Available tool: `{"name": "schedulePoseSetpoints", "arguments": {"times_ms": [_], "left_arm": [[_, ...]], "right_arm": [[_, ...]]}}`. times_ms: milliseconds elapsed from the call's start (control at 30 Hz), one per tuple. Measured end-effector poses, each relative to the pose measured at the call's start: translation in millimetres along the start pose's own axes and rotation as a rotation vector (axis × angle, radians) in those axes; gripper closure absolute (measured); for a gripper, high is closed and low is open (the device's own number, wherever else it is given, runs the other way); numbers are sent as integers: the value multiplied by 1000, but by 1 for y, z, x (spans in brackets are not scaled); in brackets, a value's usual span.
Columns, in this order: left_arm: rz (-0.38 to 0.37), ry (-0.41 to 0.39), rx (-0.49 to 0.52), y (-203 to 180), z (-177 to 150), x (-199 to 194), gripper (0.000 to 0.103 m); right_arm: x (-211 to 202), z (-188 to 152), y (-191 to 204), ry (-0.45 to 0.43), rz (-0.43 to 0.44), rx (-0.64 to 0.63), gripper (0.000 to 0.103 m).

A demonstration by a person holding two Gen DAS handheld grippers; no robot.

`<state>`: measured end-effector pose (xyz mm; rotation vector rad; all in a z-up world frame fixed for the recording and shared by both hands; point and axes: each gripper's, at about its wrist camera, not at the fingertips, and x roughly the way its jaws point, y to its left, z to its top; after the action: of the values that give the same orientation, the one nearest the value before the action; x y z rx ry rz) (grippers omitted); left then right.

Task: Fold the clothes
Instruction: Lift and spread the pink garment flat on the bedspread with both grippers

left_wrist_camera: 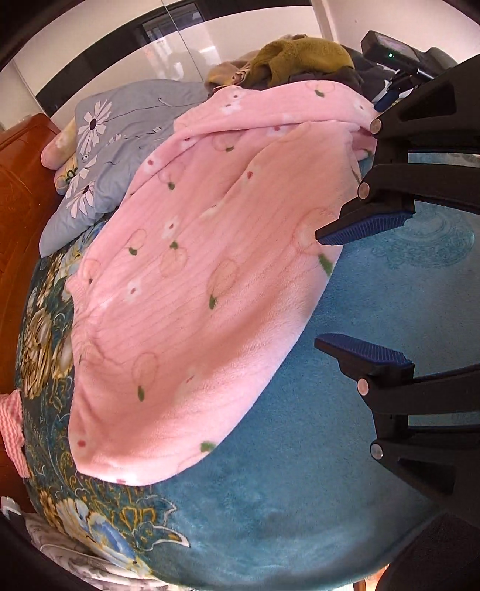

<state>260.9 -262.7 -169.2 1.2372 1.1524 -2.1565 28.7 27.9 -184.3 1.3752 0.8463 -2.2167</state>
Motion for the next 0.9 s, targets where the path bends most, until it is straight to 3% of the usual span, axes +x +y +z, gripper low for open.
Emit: {"name": "schedulePoseSetpoints", "arguments": {"times_ms": [100,167,267,400,467,533,600,733,767,800,900], "left_arm": [[22,-33,-1,5,-3,-7,49],[23,-40,-15,9,-4,-7,49],[19,-52,-32,15,-6,-9,49],[13,-91,-26,18,-7,-16,49],[0,-86,-46,22,-6,-15,49],[-15,-81,-73,27,-4,-15,49],[-26,-86,-95,31,-3,-15,49],[-39,-123,-95,33,-1,-22,49],[-37,-119,-95,33,0,-21,49],[-36,-113,-96,33,0,-19,49],[-31,-89,-94,33,2,-12,49]], "right_arm": [[12,-1,3,42,-35,-17,44],[13,-1,3,52,-87,-31,70],[3,4,-5,32,-121,-31,93],[-34,16,-36,-37,-39,93,94],[-67,25,-47,-95,61,139,94],[-107,32,-44,-172,131,86,94],[-145,39,-40,-234,225,51,95],[-214,55,-42,-333,521,118,95],[-234,60,-45,-381,558,121,95],[-253,65,-49,-429,590,125,95],[-277,91,-70,-535,521,145,95]]}}
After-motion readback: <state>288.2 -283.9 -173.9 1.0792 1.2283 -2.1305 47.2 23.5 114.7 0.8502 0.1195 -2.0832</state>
